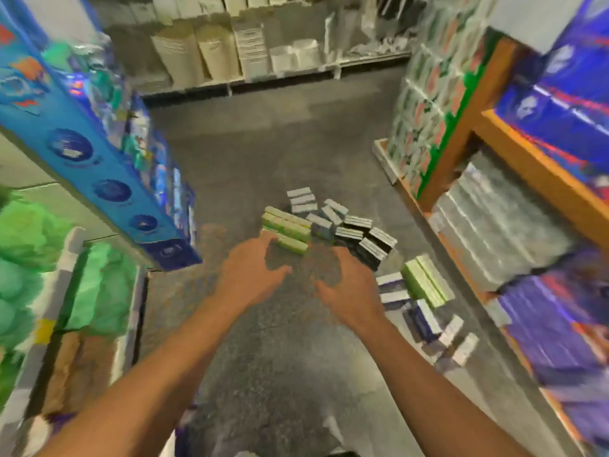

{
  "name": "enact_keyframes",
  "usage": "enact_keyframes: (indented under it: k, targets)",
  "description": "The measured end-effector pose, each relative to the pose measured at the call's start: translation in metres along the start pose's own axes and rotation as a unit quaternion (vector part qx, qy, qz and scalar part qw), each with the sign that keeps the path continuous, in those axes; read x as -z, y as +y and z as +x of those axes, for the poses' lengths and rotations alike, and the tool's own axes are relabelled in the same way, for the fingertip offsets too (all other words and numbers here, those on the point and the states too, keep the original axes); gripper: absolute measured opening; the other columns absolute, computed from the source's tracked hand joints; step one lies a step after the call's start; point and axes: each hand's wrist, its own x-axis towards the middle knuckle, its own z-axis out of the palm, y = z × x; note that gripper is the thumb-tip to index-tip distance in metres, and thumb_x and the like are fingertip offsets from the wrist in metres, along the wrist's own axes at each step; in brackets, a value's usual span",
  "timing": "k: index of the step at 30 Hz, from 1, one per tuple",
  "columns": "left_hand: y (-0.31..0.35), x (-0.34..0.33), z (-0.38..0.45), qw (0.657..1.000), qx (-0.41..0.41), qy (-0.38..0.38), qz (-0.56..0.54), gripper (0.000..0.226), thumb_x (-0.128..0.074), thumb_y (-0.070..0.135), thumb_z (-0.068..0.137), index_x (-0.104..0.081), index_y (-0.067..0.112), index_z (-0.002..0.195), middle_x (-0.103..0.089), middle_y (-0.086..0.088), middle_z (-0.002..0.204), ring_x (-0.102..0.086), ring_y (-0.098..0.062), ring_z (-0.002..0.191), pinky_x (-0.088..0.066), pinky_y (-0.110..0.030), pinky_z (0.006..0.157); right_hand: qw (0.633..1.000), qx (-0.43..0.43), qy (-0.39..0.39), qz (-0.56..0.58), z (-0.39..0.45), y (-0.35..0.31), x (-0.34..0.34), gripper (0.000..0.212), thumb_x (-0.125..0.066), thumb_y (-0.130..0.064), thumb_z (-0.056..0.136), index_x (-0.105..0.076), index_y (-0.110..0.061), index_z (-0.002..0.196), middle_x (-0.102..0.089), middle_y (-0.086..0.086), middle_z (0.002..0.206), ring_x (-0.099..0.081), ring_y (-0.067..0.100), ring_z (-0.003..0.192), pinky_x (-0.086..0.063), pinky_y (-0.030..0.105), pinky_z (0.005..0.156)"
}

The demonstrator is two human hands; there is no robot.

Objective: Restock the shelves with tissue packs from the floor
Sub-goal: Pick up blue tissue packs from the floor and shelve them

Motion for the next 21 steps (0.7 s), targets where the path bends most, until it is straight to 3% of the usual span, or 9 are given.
enact_keyframes:
  k: [4, 7, 11, 14, 17, 21]
  targets:
    - [0.07, -0.071, 0.039, 0.992, -0.061, -0.113, 0.015, 0.07, -0.071, 0.051, 0.081, -0.044, 0.025, 0.141, -0.059, 0.001, 0.133, -0.056, -0.022, 0.117, -0.044, -0.033, 0.093, 0.991, -0.118, 0.052, 0.033, -0.007, 0.082, 0.047, 0.047, -0.07, -0.04, 0.08, -0.051, -0.034, 0.122, -0.067, -0.006, 0.106, -0.064, 0.018, 0.096, -0.047, 0.03, 0.072]
    - [0.113, -0.117, 0.069, 0.98, -0.099, -0.172, 0.008, 0.07, -0.075, 0.044, 0.081, -0.046, 0.023, 0.14, -0.06, -0.002, 0.132, -0.058, -0.022, 0.116, -0.046, -0.032, 0.095, 0.977, -0.185, 0.091, 0.049, -0.002, 0.132, 0.066, 0.043, -0.072, -0.031, 0.08, -0.055, -0.029, 0.119, -0.064, -0.01, 0.095, -0.061, 0.011, 0.088, -0.037, 0.022, 0.067]
    - [0.157, -0.174, 0.122, 0.962, -0.148, -0.228, 0.001, 0.066, -0.077, 0.044, 0.078, -0.052, 0.023, 0.135, -0.063, -0.004, 0.127, -0.061, -0.023, 0.11, -0.047, -0.034, 0.094, 0.956, -0.27, 0.113, 0.034, 0.021, 0.189, 0.081, 0.046, -0.073, -0.03, 0.081, -0.056, -0.019, 0.122, -0.065, 0.0, 0.105, -0.06, 0.02, 0.095, -0.035, 0.027, 0.069]
    - [0.183, -0.219, 0.166, 0.944, -0.164, -0.287, -0.011, 0.06, -0.073, 0.041, 0.081, -0.051, 0.025, 0.134, -0.062, -0.002, 0.127, -0.061, -0.021, 0.106, -0.044, -0.028, 0.083, 0.936, -0.33, 0.125, 0.008, 0.049, 0.237, 0.083, 0.056, -0.073, -0.035, 0.078, -0.053, -0.02, 0.128, -0.066, 0.002, 0.119, -0.061, 0.025, 0.108, -0.041, 0.03, 0.079]
    - [0.199, -0.27, 0.205, 0.926, -0.162, -0.34, -0.017, 0.06, -0.074, 0.039, 0.081, -0.052, 0.023, 0.134, -0.062, -0.002, 0.127, -0.06, -0.02, 0.108, -0.045, -0.028, 0.085, 0.903, -0.412, 0.121, 0.012, 0.077, 0.284, 0.077, 0.065, -0.077, -0.037, 0.074, -0.051, -0.024, 0.132, -0.064, 0.003, 0.122, -0.061, 0.025, 0.109, -0.043, 0.029, 0.08]
    - [0.208, -0.349, 0.25, 0.902, -0.173, -0.394, 0.028, 0.055, -0.071, 0.038, 0.083, -0.051, 0.024, 0.133, -0.063, -0.004, 0.124, -0.06, -0.021, 0.106, -0.037, -0.024, 0.077, 0.868, -0.479, 0.131, 0.026, 0.11, 0.363, 0.055, 0.071, -0.08, -0.038, 0.073, -0.048, -0.021, 0.134, -0.064, 0.008, 0.123, -0.061, 0.028, 0.108, -0.052, 0.037, 0.086]
